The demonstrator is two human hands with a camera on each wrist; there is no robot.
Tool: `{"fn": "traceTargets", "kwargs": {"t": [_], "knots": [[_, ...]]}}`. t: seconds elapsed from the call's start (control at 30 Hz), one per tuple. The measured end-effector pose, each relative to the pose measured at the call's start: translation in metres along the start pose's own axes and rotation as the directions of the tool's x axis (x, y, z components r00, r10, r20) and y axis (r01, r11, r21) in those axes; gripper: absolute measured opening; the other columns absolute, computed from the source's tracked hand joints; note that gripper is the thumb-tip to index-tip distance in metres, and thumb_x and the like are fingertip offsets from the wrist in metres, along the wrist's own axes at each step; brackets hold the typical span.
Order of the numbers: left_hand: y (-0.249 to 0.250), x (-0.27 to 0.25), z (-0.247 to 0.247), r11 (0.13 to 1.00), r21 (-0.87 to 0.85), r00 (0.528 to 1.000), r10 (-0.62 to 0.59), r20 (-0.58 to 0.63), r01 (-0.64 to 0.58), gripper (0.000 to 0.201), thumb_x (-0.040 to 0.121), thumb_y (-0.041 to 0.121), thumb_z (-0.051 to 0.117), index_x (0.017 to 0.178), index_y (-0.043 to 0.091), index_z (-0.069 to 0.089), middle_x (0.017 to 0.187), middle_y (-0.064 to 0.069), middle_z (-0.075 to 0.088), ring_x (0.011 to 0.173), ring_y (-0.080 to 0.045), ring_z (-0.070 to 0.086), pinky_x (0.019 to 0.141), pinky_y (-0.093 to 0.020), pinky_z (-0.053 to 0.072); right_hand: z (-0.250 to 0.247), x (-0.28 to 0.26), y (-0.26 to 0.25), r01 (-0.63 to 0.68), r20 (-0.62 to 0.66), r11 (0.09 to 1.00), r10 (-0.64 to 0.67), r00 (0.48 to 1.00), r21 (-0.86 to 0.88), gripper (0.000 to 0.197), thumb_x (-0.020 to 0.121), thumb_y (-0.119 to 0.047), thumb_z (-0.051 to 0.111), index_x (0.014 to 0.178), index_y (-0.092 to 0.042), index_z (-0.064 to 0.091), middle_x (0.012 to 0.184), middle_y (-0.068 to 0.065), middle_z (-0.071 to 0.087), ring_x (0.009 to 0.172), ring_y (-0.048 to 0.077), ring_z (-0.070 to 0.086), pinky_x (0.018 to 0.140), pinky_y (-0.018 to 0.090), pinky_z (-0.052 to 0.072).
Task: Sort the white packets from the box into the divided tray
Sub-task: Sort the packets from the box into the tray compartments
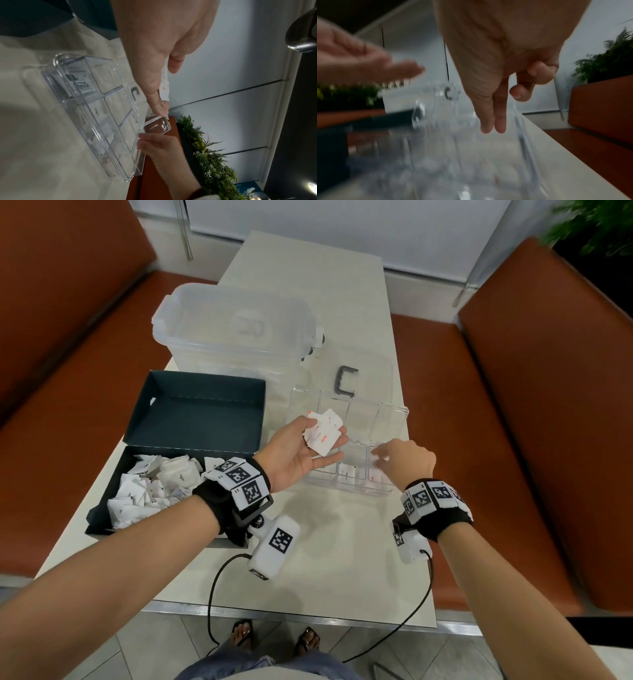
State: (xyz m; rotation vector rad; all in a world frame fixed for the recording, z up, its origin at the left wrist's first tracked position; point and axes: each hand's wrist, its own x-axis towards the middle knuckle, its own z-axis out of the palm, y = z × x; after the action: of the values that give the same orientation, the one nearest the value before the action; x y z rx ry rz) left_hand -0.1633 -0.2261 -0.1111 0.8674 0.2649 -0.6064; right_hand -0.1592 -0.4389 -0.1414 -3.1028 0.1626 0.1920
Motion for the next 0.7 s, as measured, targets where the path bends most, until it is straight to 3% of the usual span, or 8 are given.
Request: {"fn": "traceTargets", "kwargs": {"t": [0.1,0.2,0.23,0.33,0.4,0.53,0.63,0.7], "knots": [[0.0,-0.001,-0.001,1.0,0.016,1.0,0.016,0.02,-0.017,0.033,0.101,0.005,0.031,0.129,0.001,0.05,0.126,-0.022,0.062,0.113,-0.031,0.064,0.087,-0.043,0.056,-0.026,-0.013,-0.009,0.031,-0.155,0.941,0.023,0.988,0.337,0.019,0.092,-0.038,0.053,0.104,-0.037,0.068,0.094,-0.014,0.07,0.072,0.009,0.057,0.053,0.019,0.037],[-0.003,0.0,0.002,0.994,0.092,0.998,0.055,0.026,-0.057,0.033,0.102,0.0,0.037,0.132,0.003,0.05,0.127,-0.02,0.062,0.109,-0.029,0.065,0.087,-0.042,0.056,-0.042,-0.027,-0.033,0.136,-0.184,0.715,-0.011,0.983,0.686,0.02,0.088,-0.043,0.061,0.104,-0.033,0.067,0.086,-0.01,0.07,0.077,0.006,0.063,0.063,0.026,0.051],[-0.005,0.0,0.003,0.991,0.112,0.997,0.068,0.022,-0.07,0.034,0.101,0.0,0.04,0.133,0.005,0.051,0.126,-0.019,0.062,0.105,-0.028,0.065,0.087,-0.042,0.057,-0.044,-0.03,-0.041,0.134,-0.164,0.653,-0.014,0.986,0.745,0.022,0.086,-0.042,0.065,0.104,-0.03,0.067,0.084,-0.007,0.069,0.075,0.006,0.064,0.063,0.024,0.053],[-0.008,-0.001,0.003,0.978,0.165,0.992,0.126,0.015,-0.126,0.034,0.097,-0.003,0.049,0.127,0.011,0.055,0.117,-0.013,0.066,0.091,-0.021,0.069,0.077,-0.033,0.06,-0.042,-0.034,-0.053,0.089,-0.121,0.508,0.03,0.992,0.857,0.021,0.082,-0.024,0.073,0.101,-0.019,0.066,0.077,0.002,0.066,0.055,0.006,0.061,0.048,0.018,0.051],[-0.009,-0.002,0.002,0.969,0.19,0.986,0.164,-0.001,-0.161,0.033,0.094,-0.005,0.054,0.121,0.014,0.057,0.108,-0.009,0.069,0.083,-0.017,0.071,0.068,-0.028,0.059,-0.041,-0.034,-0.052,0.07,-0.114,0.446,0.073,0.991,0.893,0.018,0.082,-0.015,0.073,0.099,-0.014,0.066,0.07,0.004,0.065,0.049,0.003,0.06,0.047,0.017,0.051],[-0.01,-0.006,0.0,0.981,0.142,0.991,0.136,-0.002,-0.134,0.017,0.097,0.006,0.053,0.112,0.012,0.061,0.098,-0.012,0.071,0.082,-0.024,0.073,0.065,-0.035,0.06,-0.042,-0.034,-0.048,0.085,-0.136,0.417,0.095,0.986,0.905,0.013,0.083,-0.012,0.072,0.095,-0.015,0.067,0.067,0.003,0.066,0.049,0.006,0.062,0.052,0.018,0.054],[-0.01,-0.009,0.001,0.989,0.115,0.995,0.097,-0.017,-0.094,0.022,0.102,0.018,0.047,0.113,0.007,0.063,0.098,-0.017,0.071,0.085,-0.029,0.072,0.068,-0.04,0.061,-0.044,-0.033,-0.048,0.101,-0.147,0.453,0.067,0.987,0.886,0.01,0.084,-0.013,0.07,0.094,-0.016,0.069,0.071,0.004,0.067,0.051,0.005,0.062,0.055,0.016,0.054],[-0.011,-0.01,0.002,0.988,0.118,0.994,0.104,-0.015,-0.102,0.022,0.103,0.016,0.046,0.113,0.006,0.063,0.092,-0.015,0.073,0.083,-0.027,0.073,0.067,-0.037,0.061,-0.045,-0.034,-0.049,0.098,-0.134,0.455,0.046,0.99,0.885,0.007,0.084,-0.014,0.071,0.092,-0.014,0.07,0.073,0.004,0.069,0.052,0.004,0.063,0.054,0.014,0.053]]}}
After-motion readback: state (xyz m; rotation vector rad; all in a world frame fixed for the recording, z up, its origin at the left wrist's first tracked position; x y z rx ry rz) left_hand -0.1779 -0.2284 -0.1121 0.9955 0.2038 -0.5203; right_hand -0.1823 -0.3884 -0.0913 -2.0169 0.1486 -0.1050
